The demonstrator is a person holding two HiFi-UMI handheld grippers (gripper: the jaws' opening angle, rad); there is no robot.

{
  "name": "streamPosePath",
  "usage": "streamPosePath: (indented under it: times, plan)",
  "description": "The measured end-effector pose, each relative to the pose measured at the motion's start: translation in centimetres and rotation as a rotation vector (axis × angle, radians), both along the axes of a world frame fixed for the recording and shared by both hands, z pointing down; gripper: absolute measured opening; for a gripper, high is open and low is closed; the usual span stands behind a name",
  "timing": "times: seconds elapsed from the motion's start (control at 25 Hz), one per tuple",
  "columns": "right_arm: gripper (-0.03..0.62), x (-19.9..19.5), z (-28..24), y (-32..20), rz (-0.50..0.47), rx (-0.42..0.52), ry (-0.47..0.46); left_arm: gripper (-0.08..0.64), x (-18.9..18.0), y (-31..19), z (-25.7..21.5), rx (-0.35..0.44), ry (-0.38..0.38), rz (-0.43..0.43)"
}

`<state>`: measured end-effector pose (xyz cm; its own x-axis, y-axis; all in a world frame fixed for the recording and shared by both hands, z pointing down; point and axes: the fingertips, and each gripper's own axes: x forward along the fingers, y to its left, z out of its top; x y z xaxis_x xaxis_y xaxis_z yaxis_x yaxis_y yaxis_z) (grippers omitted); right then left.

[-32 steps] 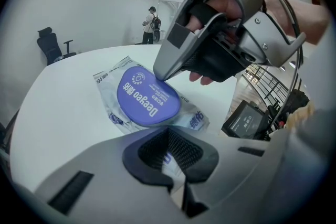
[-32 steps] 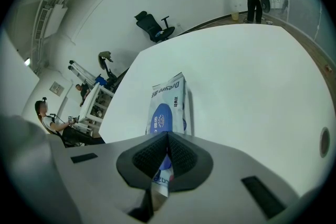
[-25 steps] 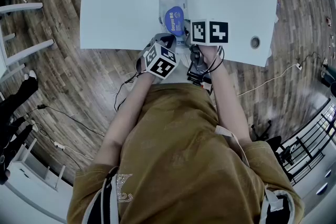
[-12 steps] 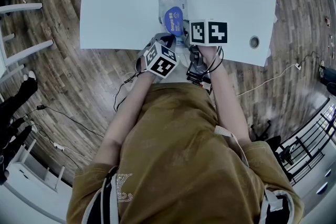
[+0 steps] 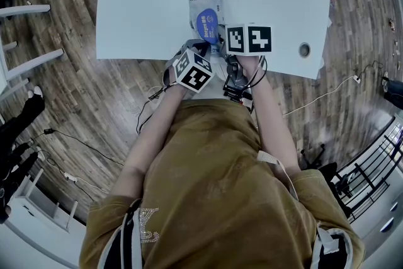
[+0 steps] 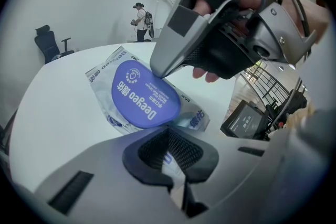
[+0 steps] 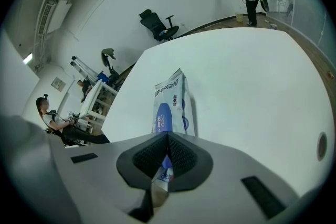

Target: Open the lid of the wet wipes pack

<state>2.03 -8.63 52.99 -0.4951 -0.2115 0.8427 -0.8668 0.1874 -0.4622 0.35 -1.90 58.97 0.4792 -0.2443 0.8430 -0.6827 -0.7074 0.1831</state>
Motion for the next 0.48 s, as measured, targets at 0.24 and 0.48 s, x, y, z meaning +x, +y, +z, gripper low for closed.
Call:
streamPosePath:
  times: [0.24,0.48]
  plan:
    - [0.009,-0.09,-0.41,0.19,-0.015,0.004,0.006,0.002,0.20,0.01,-0.14,0.001,0.002,0.001]
    - [0.009,-0.44,-0.39,0.28,-0.022,0.005,0.013,0.002,0.02,0.05,-0.01,-0.002,0.006,0.001]
